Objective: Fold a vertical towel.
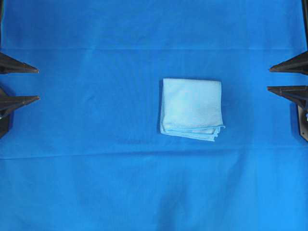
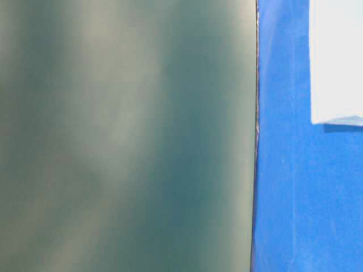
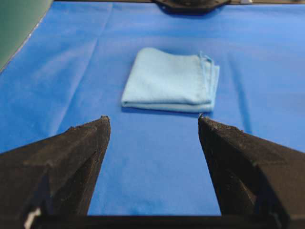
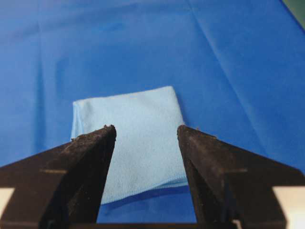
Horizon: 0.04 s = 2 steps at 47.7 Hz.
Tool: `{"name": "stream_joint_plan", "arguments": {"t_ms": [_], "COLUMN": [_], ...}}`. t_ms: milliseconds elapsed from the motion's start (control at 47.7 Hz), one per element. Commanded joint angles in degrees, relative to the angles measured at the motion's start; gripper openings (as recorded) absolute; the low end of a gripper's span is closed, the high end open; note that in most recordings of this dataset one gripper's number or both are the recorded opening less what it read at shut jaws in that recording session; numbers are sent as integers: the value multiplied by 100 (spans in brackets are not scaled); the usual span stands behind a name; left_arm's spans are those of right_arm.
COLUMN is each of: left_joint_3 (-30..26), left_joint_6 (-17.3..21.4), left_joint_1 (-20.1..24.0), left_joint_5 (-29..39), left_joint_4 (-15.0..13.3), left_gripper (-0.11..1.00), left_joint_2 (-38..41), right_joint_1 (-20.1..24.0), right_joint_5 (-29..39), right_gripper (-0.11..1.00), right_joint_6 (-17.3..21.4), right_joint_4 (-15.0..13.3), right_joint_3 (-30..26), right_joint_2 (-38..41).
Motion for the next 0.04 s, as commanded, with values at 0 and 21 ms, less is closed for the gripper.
{"name": "stream_joint_plan", "arguments": {"t_ms": [0,21], "left_joint_3": [-62,-62], "left_joint_6": [-9,-9], "left_joint_1": [18,18], "left_joint_5": [-35,-35], "left_joint_4": [0,0], "left_gripper": [72,72], "left_joint_2": [35,35], "right_joint_1": [-9,-9], "right_joint_5": [-26,-26], "right_gripper": [59,59], "right_joint_6": [0,0], "right_joint_4": [9,0], "right_joint_3": [-79,-79], "right_joint_2": [79,79]}}
